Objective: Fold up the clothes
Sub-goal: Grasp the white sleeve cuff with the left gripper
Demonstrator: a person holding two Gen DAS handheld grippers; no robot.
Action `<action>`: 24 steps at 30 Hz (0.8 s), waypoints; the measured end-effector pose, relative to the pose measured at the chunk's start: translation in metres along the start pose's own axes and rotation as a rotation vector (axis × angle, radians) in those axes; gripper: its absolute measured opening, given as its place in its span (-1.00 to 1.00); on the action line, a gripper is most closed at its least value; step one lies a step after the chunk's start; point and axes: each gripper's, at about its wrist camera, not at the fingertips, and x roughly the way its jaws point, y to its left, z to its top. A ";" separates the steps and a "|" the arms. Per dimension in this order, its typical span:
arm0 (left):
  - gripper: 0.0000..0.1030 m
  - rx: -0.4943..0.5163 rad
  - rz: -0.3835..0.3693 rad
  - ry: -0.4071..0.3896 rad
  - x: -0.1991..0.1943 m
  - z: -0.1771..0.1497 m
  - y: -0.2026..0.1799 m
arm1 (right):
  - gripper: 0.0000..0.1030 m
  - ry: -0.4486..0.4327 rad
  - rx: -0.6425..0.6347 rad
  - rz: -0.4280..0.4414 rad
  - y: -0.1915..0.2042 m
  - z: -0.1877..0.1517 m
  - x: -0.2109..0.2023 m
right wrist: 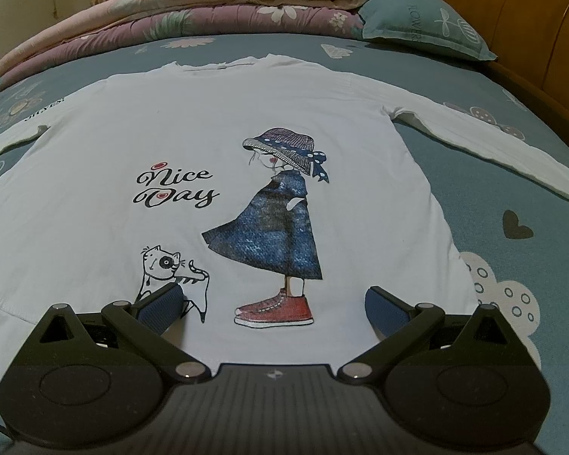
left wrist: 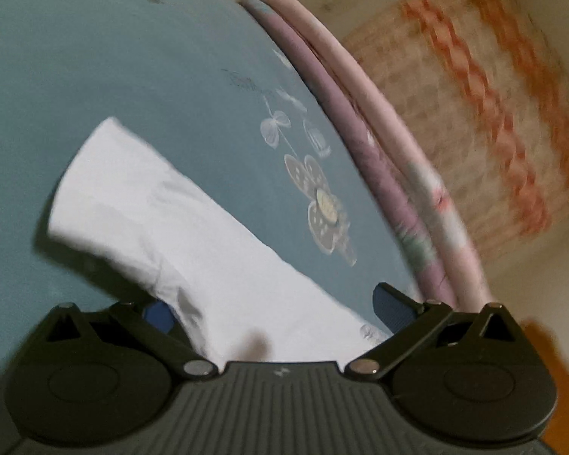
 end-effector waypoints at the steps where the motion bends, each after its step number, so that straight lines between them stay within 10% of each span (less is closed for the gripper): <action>1: 0.99 -0.001 0.020 -0.035 0.000 0.003 0.002 | 1.00 0.001 0.000 -0.001 0.000 0.000 0.000; 24: 0.99 -0.005 0.016 -0.072 0.008 -0.008 -0.017 | 1.00 -0.014 -0.007 0.006 -0.001 -0.002 0.000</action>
